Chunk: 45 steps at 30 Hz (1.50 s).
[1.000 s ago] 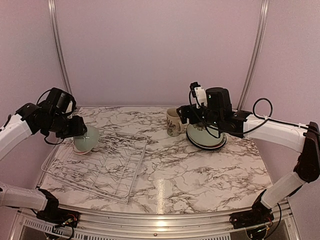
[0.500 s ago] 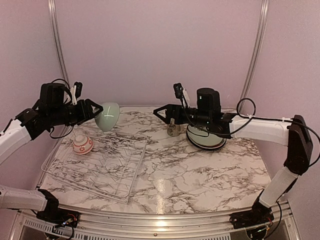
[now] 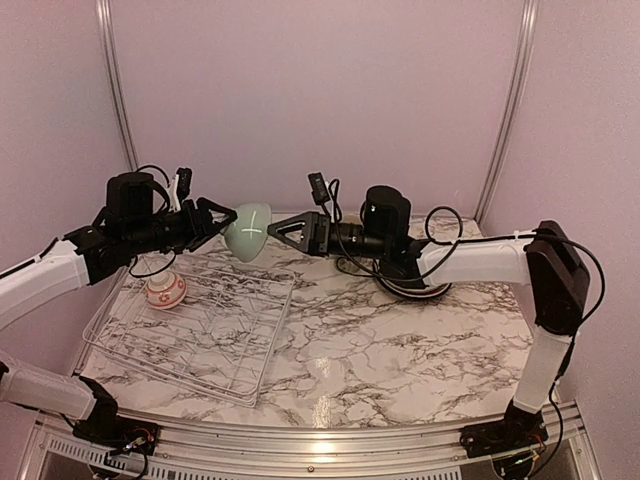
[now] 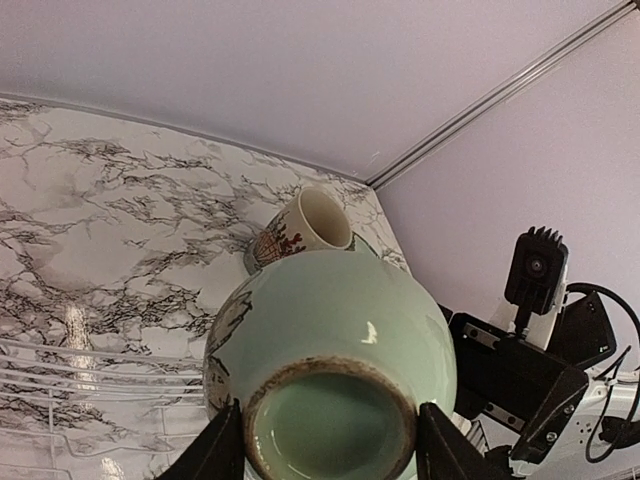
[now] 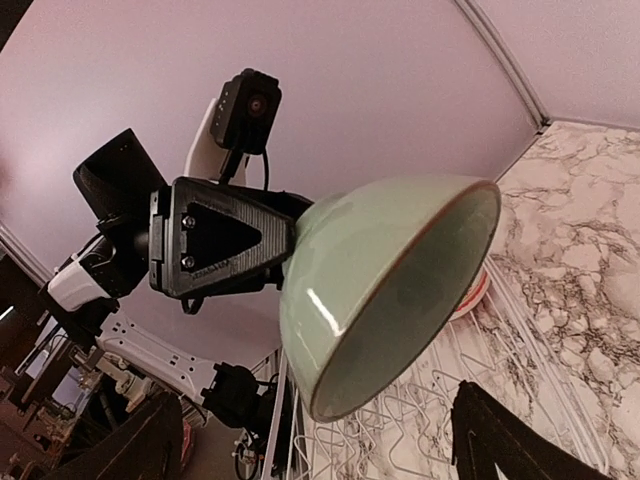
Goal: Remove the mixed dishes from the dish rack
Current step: Pass from the left arm to the right, then place the cup at the center of the board.
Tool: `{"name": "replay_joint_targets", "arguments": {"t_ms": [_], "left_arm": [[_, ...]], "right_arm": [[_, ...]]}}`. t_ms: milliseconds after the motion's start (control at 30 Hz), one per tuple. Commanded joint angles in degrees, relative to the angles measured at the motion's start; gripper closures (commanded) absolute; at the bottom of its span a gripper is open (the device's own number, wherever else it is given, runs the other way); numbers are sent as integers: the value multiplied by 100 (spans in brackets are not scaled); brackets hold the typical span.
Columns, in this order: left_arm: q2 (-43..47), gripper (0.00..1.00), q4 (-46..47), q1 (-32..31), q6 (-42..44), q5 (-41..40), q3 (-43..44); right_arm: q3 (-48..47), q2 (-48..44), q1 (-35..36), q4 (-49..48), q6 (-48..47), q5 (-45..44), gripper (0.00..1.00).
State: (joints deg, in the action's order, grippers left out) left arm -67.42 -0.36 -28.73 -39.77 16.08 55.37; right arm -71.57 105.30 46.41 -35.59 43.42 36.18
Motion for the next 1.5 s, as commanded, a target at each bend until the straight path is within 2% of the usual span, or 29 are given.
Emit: {"name": "replay_joint_targets", "arguments": {"t_ms": [0, 133, 333, 467, 600, 733, 833, 933, 1033, 1133, 1233, 1467], "left_arm": [[-133, 75, 948, -175, -232, 116, 9], [-285, 75, 1117, -357, -316, 118, 42], [-410, 75, 1342, -511, -415, 73, -5], [-456, 76, 1694, -638, -566, 38, -130], [-472, 76, 1855, -716, -637, 2, -239], [-441, 74, 1826, -722, -578, -16, -316], [-393, 66, 1697, -722, -475, -98, -334], [-336, 52, 1524, -722, -353, -215, -338], [-215, 26, 1330, -722, -263, -441, -385], [-65, 8, 1118, -722, -125, -638, -421], [66, 1, 799, -723, 79, -946, -371], [281, 1, -247, -713, 612, -2142, -62]], "right_arm": [[-222, 56, 83, -621, 313, 179, 11], [-231, 123, 94, -722, 391, 150, 19], [-111, 203, 90, -1171, 713, 152, 47], [-64, 349, 95, -1594, 1045, 255, 53], [-46, 426, 90, -1862, 1265, 319, 66], [21, 350, 89, -1865, 1203, 298, 87], [66, 288, 74, -1825, 1155, 293, 100], [118, 215, 39, -1824, 1105, 299, 100], [203, 45, 19, -1570, 792, 308, 100], [297, -257, 4, -995, 269, 153, 100], [361, -613, -7, -129, -522, -67, 100], [315, -1391, -1, 2329, -2547, -1126, 100]]}}
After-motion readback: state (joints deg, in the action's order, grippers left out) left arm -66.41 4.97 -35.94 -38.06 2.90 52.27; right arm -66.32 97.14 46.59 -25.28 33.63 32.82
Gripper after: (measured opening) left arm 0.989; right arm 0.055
